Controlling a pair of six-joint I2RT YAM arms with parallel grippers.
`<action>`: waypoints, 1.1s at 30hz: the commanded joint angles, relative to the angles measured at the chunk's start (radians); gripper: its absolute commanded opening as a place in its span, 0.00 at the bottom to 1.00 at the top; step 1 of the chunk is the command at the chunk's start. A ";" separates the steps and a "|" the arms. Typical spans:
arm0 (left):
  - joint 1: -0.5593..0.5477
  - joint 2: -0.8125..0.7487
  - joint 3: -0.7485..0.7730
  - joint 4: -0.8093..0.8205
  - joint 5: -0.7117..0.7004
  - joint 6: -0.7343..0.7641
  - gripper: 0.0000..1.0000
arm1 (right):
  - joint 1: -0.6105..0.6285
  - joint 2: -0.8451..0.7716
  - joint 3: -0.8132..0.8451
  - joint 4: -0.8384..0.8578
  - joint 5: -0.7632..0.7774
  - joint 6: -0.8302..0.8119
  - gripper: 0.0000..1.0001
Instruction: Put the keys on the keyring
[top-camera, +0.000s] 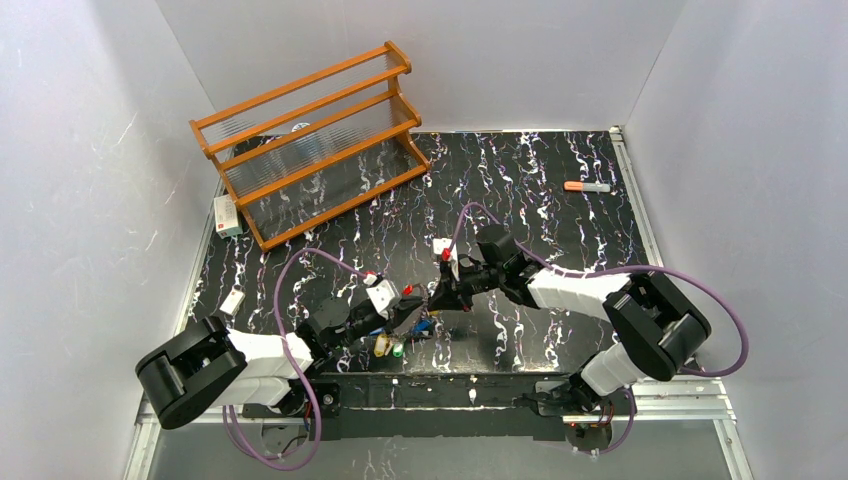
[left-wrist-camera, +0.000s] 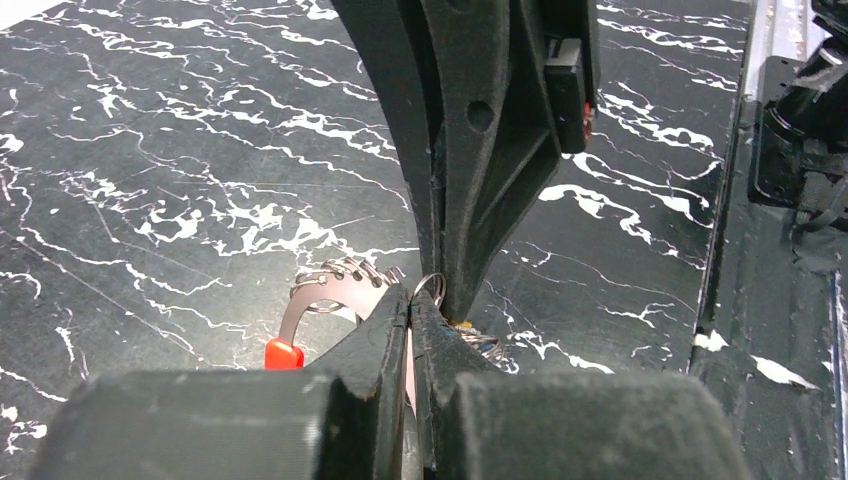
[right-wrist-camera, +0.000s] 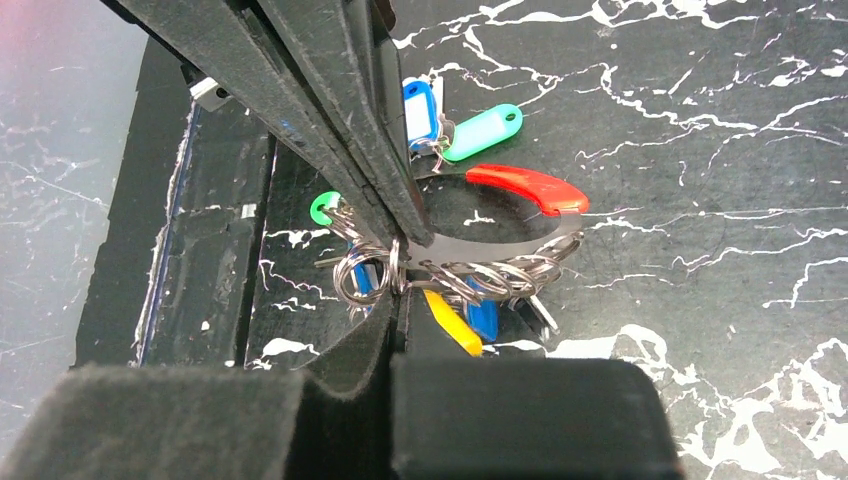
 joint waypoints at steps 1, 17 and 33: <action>-0.002 -0.005 -0.008 0.106 -0.022 -0.011 0.00 | 0.034 0.006 -0.016 0.124 0.010 0.022 0.02; -0.002 -0.032 -0.044 0.125 -0.075 -0.010 0.00 | 0.053 -0.218 -0.208 0.282 0.295 0.041 0.42; 0.009 -0.005 0.030 0.025 -0.313 -0.019 0.00 | 0.015 -0.351 -0.239 0.281 0.390 0.103 0.99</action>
